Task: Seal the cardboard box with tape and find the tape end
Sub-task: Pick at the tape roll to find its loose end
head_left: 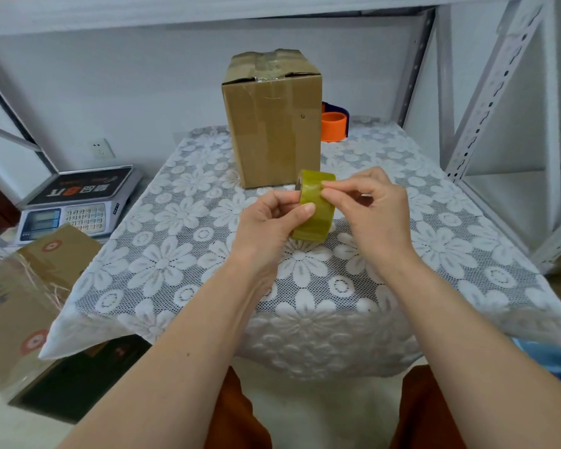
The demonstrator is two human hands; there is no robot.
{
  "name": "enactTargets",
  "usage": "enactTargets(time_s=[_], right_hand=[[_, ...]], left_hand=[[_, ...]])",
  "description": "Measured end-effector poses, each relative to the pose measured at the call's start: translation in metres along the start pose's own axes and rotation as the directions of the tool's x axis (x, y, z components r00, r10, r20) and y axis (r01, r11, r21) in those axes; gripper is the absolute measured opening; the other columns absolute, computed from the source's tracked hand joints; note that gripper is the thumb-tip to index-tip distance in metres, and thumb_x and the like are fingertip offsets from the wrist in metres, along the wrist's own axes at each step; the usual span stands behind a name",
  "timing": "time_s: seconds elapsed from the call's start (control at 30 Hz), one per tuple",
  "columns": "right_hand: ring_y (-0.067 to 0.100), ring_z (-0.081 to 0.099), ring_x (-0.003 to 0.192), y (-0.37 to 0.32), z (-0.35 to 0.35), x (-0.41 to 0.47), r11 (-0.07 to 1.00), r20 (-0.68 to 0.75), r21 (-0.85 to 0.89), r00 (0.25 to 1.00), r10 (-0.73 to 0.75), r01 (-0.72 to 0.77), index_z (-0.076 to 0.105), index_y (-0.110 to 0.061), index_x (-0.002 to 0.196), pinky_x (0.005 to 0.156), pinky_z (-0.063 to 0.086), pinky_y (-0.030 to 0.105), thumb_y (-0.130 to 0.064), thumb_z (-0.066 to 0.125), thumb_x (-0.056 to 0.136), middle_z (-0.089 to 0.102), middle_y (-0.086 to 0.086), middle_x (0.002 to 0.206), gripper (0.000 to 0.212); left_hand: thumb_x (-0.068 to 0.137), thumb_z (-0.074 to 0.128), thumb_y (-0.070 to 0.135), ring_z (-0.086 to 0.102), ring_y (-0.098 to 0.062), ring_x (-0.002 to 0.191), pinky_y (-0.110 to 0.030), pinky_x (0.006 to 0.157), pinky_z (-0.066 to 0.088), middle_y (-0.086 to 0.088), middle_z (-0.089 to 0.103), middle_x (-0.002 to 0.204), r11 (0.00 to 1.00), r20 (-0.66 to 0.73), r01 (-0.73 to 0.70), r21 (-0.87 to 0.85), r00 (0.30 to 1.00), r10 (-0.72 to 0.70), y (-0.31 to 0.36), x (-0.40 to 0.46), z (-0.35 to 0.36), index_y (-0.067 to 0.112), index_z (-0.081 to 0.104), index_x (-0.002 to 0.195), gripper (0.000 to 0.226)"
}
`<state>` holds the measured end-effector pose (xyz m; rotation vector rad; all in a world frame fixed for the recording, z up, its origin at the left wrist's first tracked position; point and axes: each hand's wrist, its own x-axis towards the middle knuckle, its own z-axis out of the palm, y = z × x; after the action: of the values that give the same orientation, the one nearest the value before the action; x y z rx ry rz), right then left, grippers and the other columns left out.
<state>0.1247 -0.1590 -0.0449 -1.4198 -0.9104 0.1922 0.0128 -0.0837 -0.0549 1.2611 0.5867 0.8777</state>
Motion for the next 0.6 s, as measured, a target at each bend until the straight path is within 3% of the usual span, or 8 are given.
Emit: enactTargets(time_s=[0.1,0.2,0.27,0.37,0.6], right_hand=[[0.005,0.049,0.074,0.001,0.001,0.001,0.996,-0.016,-0.082,1.0,-0.023,0.021,0.069,-0.024,0.075,0.069,0.041,0.01,-0.013,0.072,0.08,0.055,0.002,0.086,0.012],[0.012,0.049,0.078,0.004,0.003,-0.002,0.963,-0.007,-0.219,0.987,-0.16,0.155,0.068,-0.014,0.076,0.073,0.042,0.02,-0.013,0.069,0.082,0.051,0.001,0.083,0.006],[0.017,0.049,0.083,0.007,0.003,-0.003,0.918,-0.003,-0.289,0.959,-0.285,0.272,0.068,-0.008,0.078,0.074,0.042,0.026,-0.013,0.067,0.083,0.048,-0.001,0.083,0.007],[0.013,0.045,0.084,0.009,0.003,-0.004,0.851,-0.018,-0.36,0.909,-0.417,0.383,0.067,-0.003,0.078,0.074,0.038,0.021,-0.012,0.065,0.084,0.044,-0.003,0.083,0.011],[0.02,0.049,0.082,0.012,0.007,-0.007,0.822,0.017,-0.37,0.888,-0.459,0.432,0.067,-0.002,0.078,0.071,0.04,0.024,-0.011,0.065,0.085,0.045,-0.001,0.083,0.011]], left_hand=[[0.079,0.069,-0.001,0.065,-0.012,0.07,-0.034,0.071,0.059,-0.002,0.069,0.076,0.999,-0.011,-0.013,0.031,1.0,0.014,0.001,-0.002,0.002,0.009,0.066,0.087,0.014],[0.08,0.068,-0.003,0.063,-0.004,0.06,-0.019,0.057,0.053,0.003,0.067,0.067,0.999,-0.034,-0.025,0.035,0.999,0.026,0.001,-0.003,0.005,0.009,0.066,0.086,0.014],[0.08,0.068,-0.003,0.064,-0.008,0.063,-0.022,0.059,0.055,-0.001,0.067,0.072,0.999,-0.042,-0.019,0.033,0.999,0.02,0.001,-0.003,0.005,0.009,0.066,0.086,0.014],[0.08,0.068,-0.001,0.066,-0.012,0.067,-0.026,0.064,0.058,-0.004,0.068,0.076,0.999,-0.028,-0.011,0.031,1.0,0.012,0.002,-0.003,0.005,0.009,0.066,0.089,0.013],[0.081,0.067,-0.004,0.063,-0.001,0.056,-0.016,0.055,0.051,0.01,0.067,0.058,1.0,-0.069,-0.014,0.004,0.998,0.015,0.004,-0.006,0.007,0.011,0.065,0.084,0.015]])
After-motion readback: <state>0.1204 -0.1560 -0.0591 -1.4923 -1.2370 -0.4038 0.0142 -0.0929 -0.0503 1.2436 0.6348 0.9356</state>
